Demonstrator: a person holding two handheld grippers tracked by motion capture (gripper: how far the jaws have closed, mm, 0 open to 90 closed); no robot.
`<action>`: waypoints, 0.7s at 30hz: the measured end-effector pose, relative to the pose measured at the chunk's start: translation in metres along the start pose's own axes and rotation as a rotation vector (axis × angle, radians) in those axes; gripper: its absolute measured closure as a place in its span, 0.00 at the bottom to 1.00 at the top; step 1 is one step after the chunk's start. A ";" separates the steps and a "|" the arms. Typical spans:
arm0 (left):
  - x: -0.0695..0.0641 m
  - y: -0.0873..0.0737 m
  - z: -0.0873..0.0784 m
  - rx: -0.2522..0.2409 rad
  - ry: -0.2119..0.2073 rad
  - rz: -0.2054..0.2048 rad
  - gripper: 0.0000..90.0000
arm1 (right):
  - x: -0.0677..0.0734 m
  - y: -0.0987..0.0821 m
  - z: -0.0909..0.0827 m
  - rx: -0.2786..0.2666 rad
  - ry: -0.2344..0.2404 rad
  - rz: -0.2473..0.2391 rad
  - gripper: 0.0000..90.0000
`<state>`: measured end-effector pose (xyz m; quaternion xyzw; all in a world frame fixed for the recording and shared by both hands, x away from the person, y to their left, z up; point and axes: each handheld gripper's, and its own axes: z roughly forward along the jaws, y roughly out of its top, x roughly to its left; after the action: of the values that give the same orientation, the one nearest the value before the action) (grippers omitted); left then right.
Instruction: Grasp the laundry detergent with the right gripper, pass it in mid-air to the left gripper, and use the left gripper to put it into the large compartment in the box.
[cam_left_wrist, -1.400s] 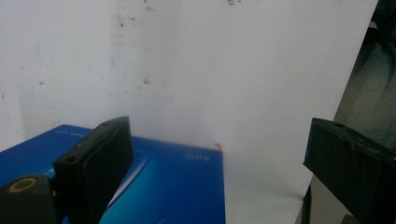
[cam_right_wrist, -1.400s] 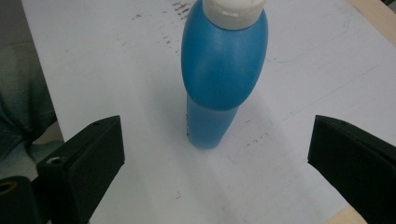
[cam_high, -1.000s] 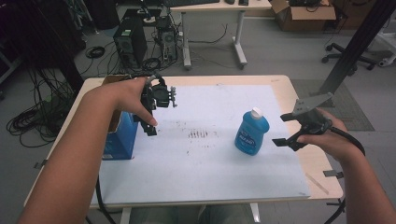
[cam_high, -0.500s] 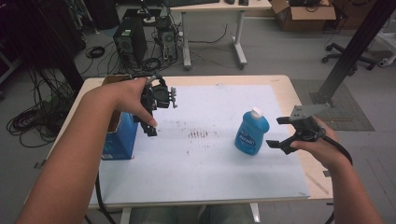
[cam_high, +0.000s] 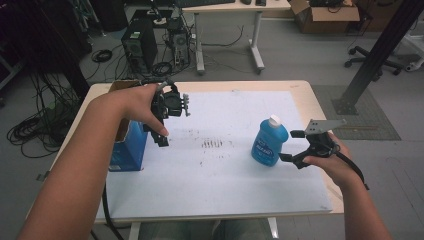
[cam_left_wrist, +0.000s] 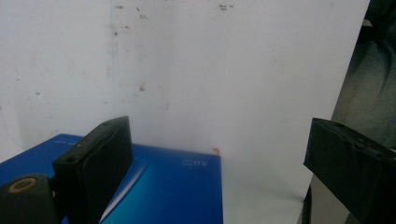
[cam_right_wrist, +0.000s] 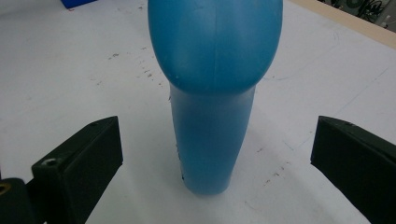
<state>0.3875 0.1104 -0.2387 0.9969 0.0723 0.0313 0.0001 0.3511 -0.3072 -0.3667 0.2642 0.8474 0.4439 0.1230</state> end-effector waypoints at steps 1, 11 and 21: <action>0.000 0.000 0.000 0.001 0.000 0.001 0.09 | 0.000 0.000 0.001 -0.006 0.000 0.002 0.02; 0.000 -0.001 0.000 -0.001 0.000 -0.002 0.09 | 0.001 -0.012 0.011 -0.045 -0.002 0.017 0.02; -0.001 0.002 0.001 -0.003 -0.002 0.007 0.09 | 0.003 -0.022 0.021 -0.082 -0.002 0.030 0.02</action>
<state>0.3869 0.1086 -0.2398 0.9972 0.0686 0.0302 0.0015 0.3501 -0.3017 -0.3966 0.2719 0.8242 0.4800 0.1279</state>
